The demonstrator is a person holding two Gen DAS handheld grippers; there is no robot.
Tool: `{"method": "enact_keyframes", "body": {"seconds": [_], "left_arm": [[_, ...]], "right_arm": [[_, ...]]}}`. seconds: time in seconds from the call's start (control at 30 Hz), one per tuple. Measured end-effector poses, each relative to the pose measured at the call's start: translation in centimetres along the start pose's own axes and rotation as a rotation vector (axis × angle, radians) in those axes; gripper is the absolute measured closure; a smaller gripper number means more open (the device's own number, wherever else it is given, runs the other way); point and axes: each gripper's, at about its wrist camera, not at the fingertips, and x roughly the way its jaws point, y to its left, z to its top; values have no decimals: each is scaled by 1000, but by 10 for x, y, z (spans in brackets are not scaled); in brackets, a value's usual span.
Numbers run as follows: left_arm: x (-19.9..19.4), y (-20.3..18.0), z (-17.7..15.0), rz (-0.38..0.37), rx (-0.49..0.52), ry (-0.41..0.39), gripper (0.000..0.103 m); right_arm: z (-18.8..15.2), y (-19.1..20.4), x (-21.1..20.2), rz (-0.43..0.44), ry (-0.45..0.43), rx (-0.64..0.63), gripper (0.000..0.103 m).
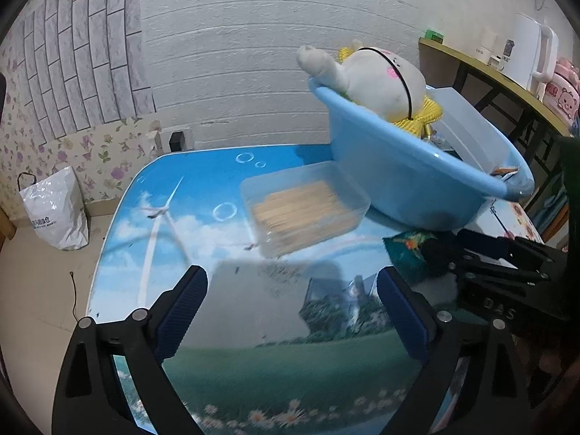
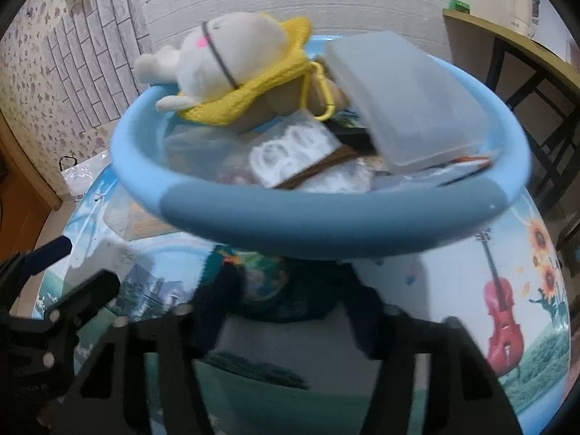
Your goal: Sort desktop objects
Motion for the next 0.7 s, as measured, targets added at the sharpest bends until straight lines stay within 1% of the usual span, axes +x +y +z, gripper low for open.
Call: {"method": "enact_keyframes", "body": {"seconds": [0.1,0.23,0.27,0.3,0.37,0.47,0.7], "left_arm": [[6,-5,6,2,-4,8,8],[18,-8,15,5,-30,21,8],[20,-7,16,4,-41,23,8],[24,-7,19,1,-55,29,8],[31,-6,22,-3,-76,44,8],[39,-8,25,8,-99,59,8],[49,-12,31,19,-105,59,8]], "right_arm": [[0,-8,-3,31,13,0,57],[-4,-13,-7,56,14,3,56],[-4,-14,-8,65,18,11,53],[-4,-16,-7,73,21,17,47],[-4,-19,-7,76,22,28,40],[-6,-19,-5,76,20,28,40],[-9,-17,-4,82,17,21,40]]}}
